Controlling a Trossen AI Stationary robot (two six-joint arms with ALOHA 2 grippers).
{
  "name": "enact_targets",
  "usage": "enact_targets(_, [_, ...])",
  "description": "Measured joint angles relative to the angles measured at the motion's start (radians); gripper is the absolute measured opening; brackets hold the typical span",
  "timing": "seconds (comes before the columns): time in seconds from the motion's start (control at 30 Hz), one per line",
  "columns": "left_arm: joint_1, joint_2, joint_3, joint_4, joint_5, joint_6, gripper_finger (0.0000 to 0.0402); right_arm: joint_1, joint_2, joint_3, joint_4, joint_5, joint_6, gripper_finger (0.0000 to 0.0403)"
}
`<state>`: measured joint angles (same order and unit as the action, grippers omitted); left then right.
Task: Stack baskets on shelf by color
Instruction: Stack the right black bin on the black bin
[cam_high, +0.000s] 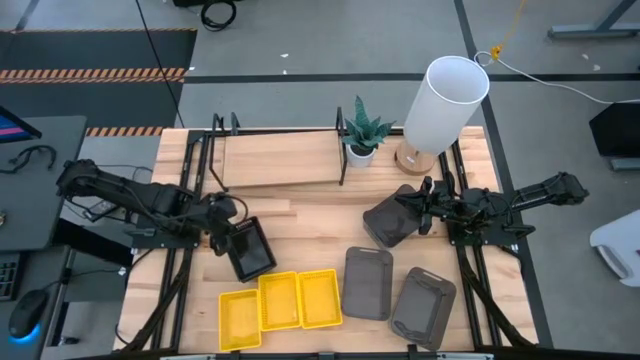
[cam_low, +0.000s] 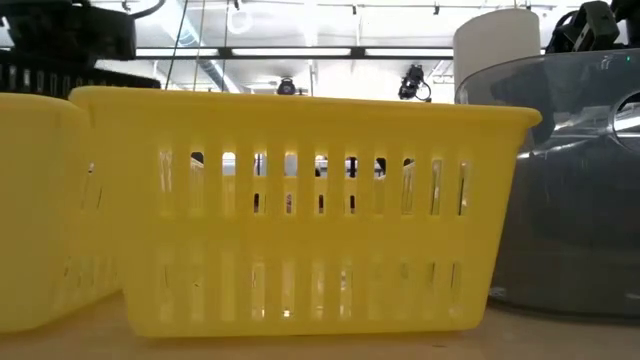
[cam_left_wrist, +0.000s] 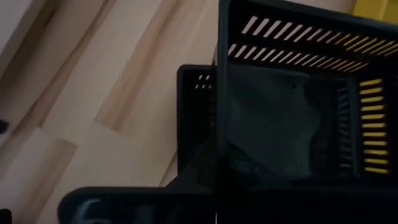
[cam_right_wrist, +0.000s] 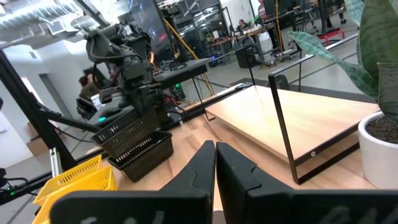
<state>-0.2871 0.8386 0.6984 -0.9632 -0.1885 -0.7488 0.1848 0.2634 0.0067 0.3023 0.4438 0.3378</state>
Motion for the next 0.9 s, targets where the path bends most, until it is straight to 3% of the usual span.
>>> enact_targets(0.63, [0.000,-0.004,-0.132,0.088,0.002,-0.027,0.0005,0.000,0.000,0.000,0.000,0.000,0.000,0.0019])
enact_targets(0.9, [0.000,-0.003,-0.239,0.215,0.039,-0.056,0.0011,0.000,0.000,0.000,0.000,0.000,0.000,0.0019])
